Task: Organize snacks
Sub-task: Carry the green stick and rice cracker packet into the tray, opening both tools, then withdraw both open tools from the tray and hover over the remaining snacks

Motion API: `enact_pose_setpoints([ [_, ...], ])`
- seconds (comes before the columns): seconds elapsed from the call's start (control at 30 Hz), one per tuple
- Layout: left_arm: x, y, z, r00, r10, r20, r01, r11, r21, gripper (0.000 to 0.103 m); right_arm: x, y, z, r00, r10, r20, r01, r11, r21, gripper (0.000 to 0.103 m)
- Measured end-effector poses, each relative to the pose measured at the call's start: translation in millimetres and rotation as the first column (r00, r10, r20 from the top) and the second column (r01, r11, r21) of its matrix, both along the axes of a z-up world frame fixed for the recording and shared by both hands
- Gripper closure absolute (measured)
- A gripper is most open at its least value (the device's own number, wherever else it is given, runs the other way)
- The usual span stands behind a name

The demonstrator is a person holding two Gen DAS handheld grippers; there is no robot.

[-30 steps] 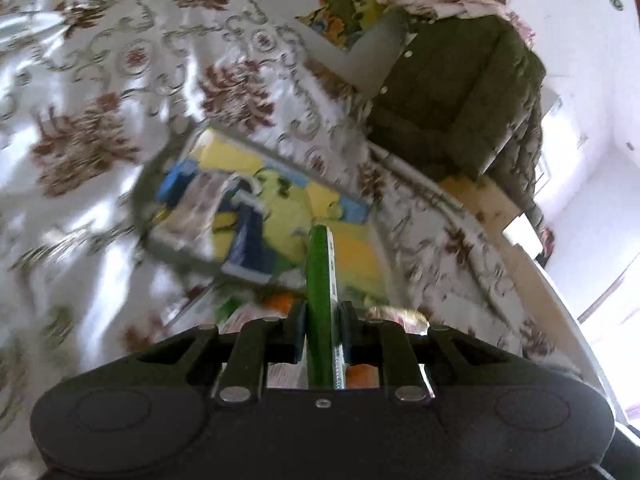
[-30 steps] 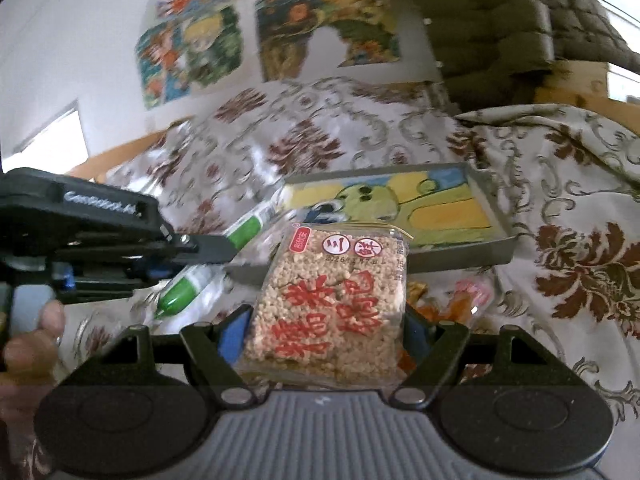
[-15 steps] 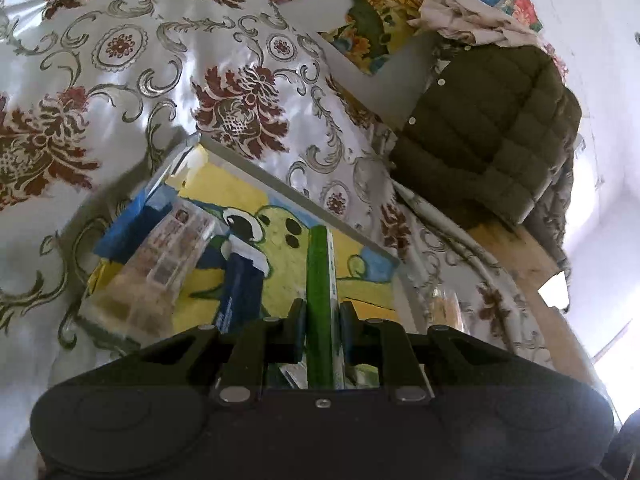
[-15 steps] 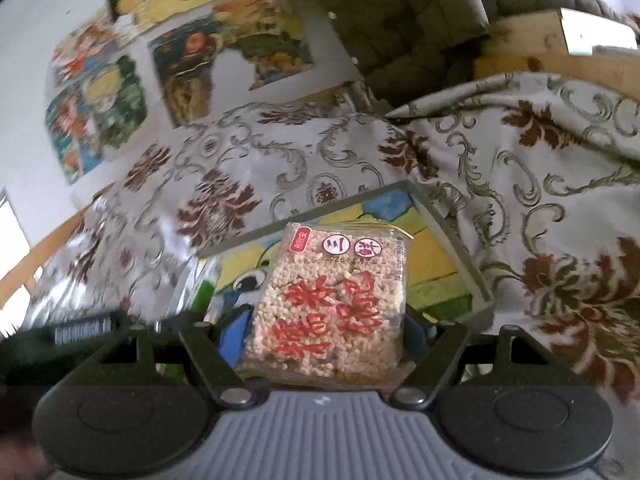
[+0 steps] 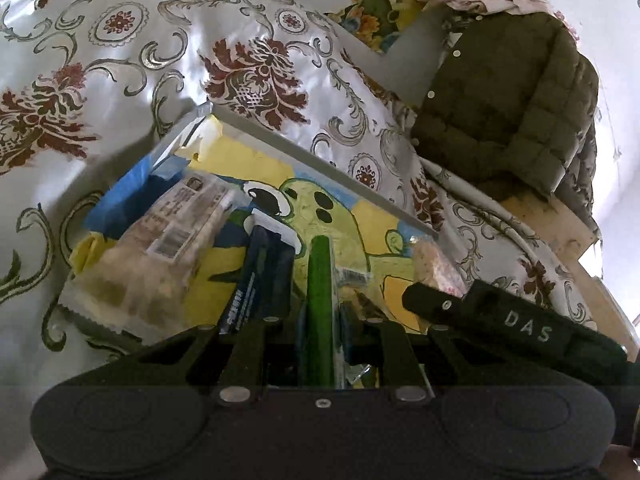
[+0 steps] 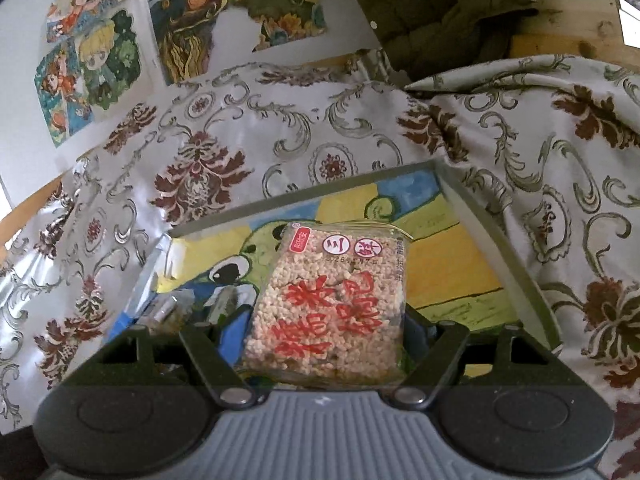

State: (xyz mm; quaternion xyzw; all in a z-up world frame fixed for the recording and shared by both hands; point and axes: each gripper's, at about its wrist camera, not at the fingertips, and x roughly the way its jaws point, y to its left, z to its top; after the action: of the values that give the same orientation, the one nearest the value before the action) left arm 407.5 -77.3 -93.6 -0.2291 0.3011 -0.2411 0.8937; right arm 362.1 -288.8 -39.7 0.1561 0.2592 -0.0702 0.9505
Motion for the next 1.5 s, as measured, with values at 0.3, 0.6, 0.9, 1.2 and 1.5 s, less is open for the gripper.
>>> enact_pose_setpoints([
  [0.3, 5, -5, 3, 0.999, -0.001, -0.033, 0.002, 1.000, 0.030, 0.084, 1, -6, -11, 0.999, -0.020, -0.043, 0.020, 1.000, 0.014, 0.023],
  [0.6, 2, -2, 14, 0.999, 0.012, -0.038, -0.011, 1.000, 0.021, 0.067, -3, -10, -7, 0.999, -0.028, -0.041, 0.029, 0.999, 0.018, 0.026],
  [0.9, -19, 6, 57, 0.996, 0.053, 0.075, -0.058, 0.997, 0.058, 0.026, -21, -16, 21, 0.998, -0.061, 0.031, 0.060, 0.998, 0.013, 0.017],
  [1.2, -62, 16, 112, 0.972, 0.079, 0.223, -0.117, 0.980, 0.159, 0.002, -72, -20, 61, 0.989, -0.075, 0.125, 0.080, 0.996, -0.032, 0.005],
  [1.5, -127, 18, 137, 0.948, 0.119, 0.296, -0.202, 0.942, 0.267, 0.001, -135, -18, 89, 0.977, -0.050, 0.206, 0.069, 0.994, -0.085, 0.000],
])
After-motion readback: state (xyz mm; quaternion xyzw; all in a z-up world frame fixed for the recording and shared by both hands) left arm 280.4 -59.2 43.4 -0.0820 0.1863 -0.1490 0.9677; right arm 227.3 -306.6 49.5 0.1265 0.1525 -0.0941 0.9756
